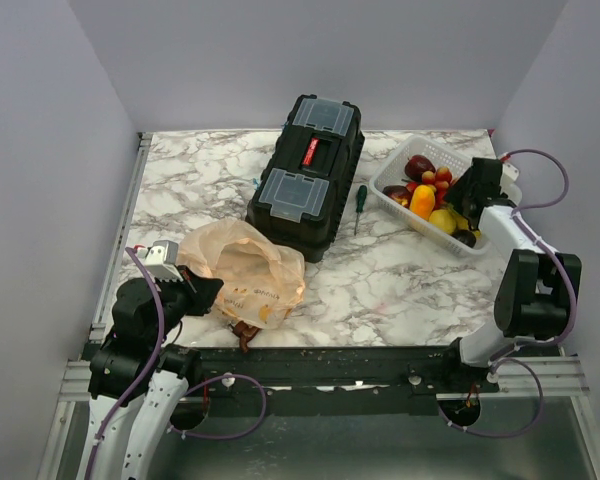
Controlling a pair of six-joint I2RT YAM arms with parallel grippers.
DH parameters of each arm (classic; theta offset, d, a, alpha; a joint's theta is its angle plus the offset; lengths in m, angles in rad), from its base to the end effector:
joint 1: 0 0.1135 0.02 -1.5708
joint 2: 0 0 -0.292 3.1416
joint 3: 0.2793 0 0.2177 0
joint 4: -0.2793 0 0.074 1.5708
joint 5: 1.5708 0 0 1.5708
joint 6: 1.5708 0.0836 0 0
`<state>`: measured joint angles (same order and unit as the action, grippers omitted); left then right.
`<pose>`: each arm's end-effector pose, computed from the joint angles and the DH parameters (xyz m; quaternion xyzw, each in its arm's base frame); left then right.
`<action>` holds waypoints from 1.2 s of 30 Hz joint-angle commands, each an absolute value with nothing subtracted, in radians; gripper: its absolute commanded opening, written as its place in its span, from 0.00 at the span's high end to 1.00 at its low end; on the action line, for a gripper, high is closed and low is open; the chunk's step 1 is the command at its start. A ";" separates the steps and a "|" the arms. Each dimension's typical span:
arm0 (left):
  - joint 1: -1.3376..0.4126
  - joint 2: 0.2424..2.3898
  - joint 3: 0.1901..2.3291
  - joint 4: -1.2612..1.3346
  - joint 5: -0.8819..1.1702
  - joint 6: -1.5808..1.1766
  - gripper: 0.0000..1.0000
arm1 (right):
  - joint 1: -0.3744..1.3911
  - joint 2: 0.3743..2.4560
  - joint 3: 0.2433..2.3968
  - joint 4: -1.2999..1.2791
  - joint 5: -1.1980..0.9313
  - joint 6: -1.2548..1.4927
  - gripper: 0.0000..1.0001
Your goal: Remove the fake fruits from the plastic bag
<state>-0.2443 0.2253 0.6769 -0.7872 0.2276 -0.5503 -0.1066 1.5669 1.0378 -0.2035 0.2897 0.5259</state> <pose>0.0384 -0.0290 0.2729 -0.0585 0.8106 -0.3080 0.4947 0.3399 -0.0604 0.2486 0.3369 0.8408 -0.0452 0.4213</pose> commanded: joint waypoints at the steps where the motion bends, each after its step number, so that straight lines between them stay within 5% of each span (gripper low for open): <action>1: -0.242 0.223 0.669 -0.770 0.226 -0.549 1.00 | -0.166 1.608 1.074 -0.189 0.290 0.532 0.95; 7: -0.236 0.232 0.669 -0.769 0.235 -0.546 1.00 | -0.206 1.623 1.075 -0.173 0.208 0.511 0.51; 14: -0.232 0.239 0.669 -0.767 0.239 -0.546 1.00 | -0.207 1.611 1.070 -0.163 0.112 0.489 0.19; 20: -0.229 0.239 0.669 -0.766 0.240 -0.546 1.00 | -0.207 1.543 1.042 -0.168 0.097 0.484 0.09; 36: -0.223 0.247 0.668 -0.764 0.246 -0.547 1.00 | -0.112 1.309 0.988 -0.202 -0.074 0.502 0.09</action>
<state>-0.2302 0.2394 0.6762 -0.7837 0.2287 -0.5499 -0.1726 1.3720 1.0180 -0.1734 0.0025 0.5011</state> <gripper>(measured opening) 0.003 0.910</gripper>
